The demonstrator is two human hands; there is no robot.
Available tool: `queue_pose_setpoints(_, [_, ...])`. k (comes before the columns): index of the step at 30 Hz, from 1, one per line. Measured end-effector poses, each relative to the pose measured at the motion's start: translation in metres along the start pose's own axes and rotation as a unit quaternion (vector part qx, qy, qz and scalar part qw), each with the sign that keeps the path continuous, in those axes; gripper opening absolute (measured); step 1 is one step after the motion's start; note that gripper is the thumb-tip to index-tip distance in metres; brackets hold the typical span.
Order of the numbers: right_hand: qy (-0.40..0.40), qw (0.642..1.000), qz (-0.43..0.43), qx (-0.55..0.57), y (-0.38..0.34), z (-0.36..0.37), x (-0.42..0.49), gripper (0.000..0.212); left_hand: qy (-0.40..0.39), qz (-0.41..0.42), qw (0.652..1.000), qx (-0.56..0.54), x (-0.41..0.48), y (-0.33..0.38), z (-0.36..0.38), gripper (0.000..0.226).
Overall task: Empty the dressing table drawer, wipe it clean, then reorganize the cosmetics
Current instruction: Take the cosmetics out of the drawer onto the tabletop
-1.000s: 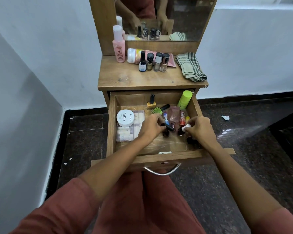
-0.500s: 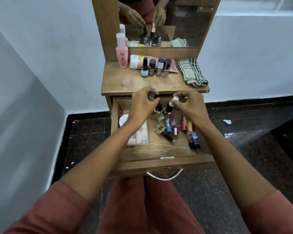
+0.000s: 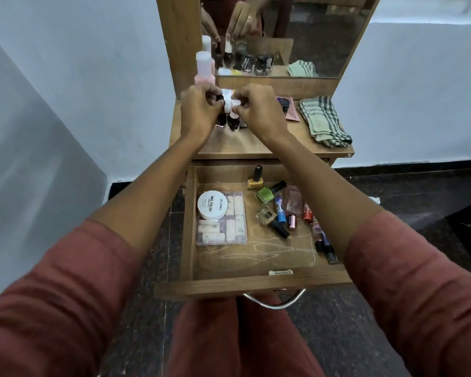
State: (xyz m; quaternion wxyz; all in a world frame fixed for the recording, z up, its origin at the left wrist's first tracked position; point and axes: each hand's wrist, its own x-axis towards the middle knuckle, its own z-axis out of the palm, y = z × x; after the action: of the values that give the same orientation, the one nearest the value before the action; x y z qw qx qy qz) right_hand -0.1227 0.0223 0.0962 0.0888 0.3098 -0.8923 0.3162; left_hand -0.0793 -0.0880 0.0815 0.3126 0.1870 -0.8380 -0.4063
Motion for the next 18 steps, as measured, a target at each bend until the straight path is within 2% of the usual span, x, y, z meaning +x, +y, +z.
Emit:
queue_pose_setpoints(9, [-0.013,0.991,-0.026,-0.127,0.008,0.013,0.027,0.028,-0.031,0.010,0.999,0.010,0.020,-0.015,0.013,0.017])
queue_pose_setpoints(18, [-0.013,0.991,-0.025,-0.131,0.011,0.014,0.025,0.031,-0.019,-0.015,1.000,-0.009,0.016,-0.015,0.015,0.022])
